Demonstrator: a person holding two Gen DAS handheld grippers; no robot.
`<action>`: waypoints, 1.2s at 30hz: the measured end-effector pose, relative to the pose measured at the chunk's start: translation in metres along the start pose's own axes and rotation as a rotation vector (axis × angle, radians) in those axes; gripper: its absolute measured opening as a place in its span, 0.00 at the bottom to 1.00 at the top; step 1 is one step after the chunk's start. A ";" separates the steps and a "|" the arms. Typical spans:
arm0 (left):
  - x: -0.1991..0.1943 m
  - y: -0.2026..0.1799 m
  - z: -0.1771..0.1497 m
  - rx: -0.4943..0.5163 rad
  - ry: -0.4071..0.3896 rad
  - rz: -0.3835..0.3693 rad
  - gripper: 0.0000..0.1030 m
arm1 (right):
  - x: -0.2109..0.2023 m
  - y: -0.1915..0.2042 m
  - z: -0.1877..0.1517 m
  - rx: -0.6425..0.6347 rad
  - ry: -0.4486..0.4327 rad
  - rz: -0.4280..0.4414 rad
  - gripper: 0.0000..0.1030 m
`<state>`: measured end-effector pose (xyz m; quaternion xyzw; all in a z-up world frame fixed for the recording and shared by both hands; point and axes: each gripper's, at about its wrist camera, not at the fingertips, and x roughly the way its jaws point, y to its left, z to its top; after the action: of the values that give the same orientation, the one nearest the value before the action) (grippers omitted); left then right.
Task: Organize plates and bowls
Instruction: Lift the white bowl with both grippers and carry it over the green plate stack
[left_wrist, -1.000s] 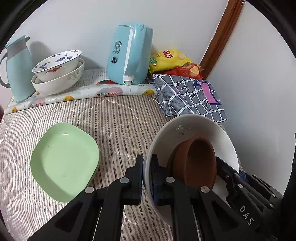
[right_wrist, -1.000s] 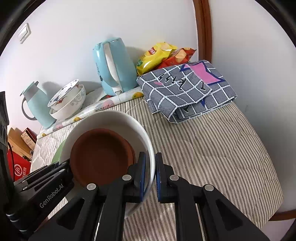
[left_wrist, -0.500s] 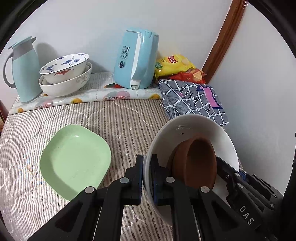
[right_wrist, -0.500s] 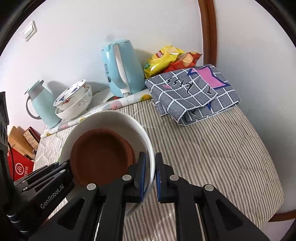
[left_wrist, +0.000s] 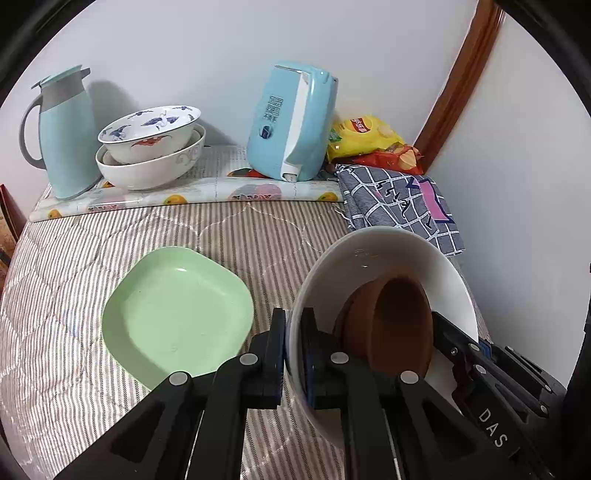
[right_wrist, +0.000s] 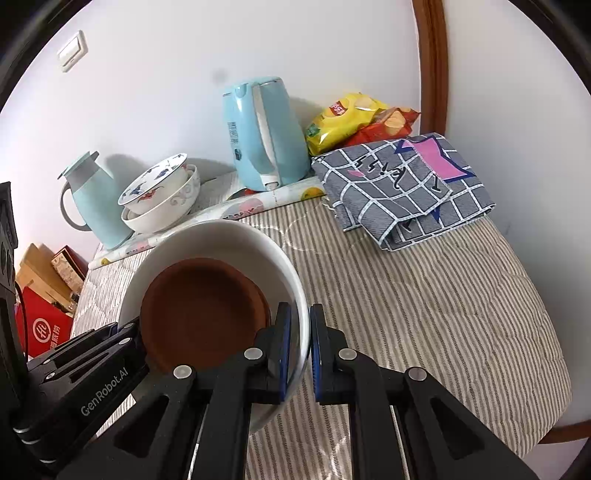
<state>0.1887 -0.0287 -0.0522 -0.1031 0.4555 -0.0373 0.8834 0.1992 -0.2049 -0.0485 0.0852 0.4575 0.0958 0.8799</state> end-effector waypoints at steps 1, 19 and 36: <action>0.000 0.002 0.000 -0.003 0.000 0.001 0.08 | 0.000 0.002 0.000 0.000 0.000 0.000 0.09; -0.004 0.030 0.002 -0.028 -0.006 0.018 0.08 | 0.008 0.029 -0.001 -0.022 0.007 0.015 0.09; -0.007 0.056 0.009 -0.044 -0.009 0.041 0.08 | 0.018 0.053 0.001 -0.034 0.010 0.039 0.09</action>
<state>0.1905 0.0278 -0.0540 -0.1132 0.4545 -0.0086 0.8835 0.2052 -0.1494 -0.0498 0.0785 0.4586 0.1212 0.8768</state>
